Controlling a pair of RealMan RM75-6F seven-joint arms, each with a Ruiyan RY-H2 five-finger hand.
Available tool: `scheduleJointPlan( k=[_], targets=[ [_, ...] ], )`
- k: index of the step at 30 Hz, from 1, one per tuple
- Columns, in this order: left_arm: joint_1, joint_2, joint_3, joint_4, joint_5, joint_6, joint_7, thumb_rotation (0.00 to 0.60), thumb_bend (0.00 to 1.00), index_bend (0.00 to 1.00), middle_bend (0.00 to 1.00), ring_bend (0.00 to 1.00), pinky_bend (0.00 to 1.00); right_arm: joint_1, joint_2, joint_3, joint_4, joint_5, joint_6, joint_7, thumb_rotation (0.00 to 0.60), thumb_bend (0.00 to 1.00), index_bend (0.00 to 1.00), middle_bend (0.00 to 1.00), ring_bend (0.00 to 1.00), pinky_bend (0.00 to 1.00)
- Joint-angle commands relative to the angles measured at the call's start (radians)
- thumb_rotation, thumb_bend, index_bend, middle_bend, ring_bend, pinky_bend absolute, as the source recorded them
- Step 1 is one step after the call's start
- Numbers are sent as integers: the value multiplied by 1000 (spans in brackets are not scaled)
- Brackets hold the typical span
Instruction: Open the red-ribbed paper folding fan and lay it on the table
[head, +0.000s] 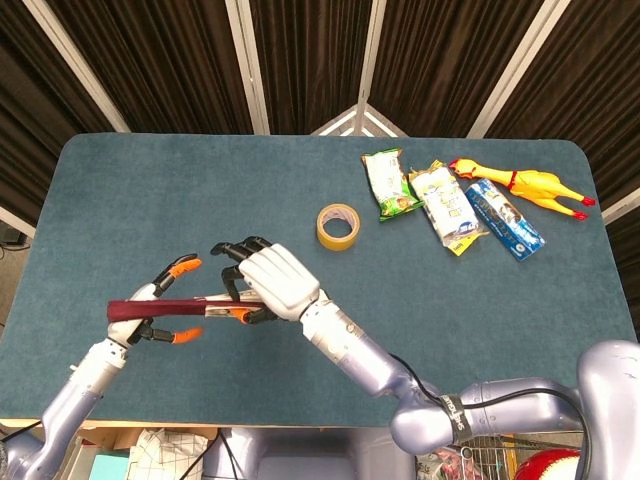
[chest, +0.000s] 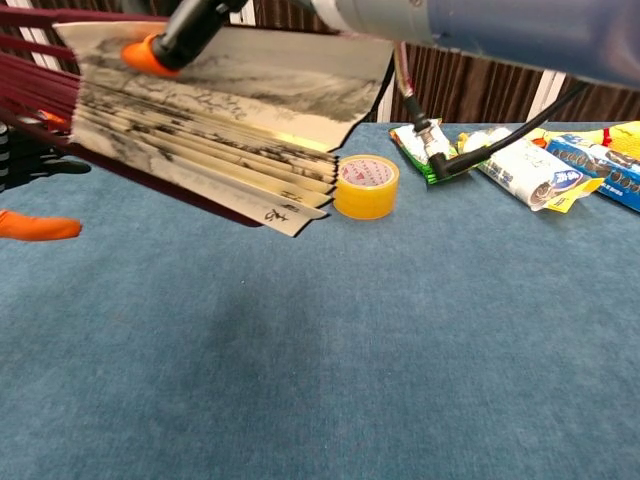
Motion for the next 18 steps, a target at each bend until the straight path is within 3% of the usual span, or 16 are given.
scheduleJointPlan(
  k=[1,7,18],
  targets=[
    [-8,-14,3,5,4,8,-31,600,260,182,43,0,0,6,-7,-5,-6,-1,7,-5,600,476,965,235,272,219],
    [-22,-41,10,30,2,5,-63,600,265,292,78,0,0,17,-14,-8,-25,8,24,-24,600,476,965,235,275,219],
    [-57,-84,16,46,-8,-30,-70,600,292,313,99,0,0,18,-2,-7,-59,18,40,-23,600,477,965,235,278,219]
  ],
)
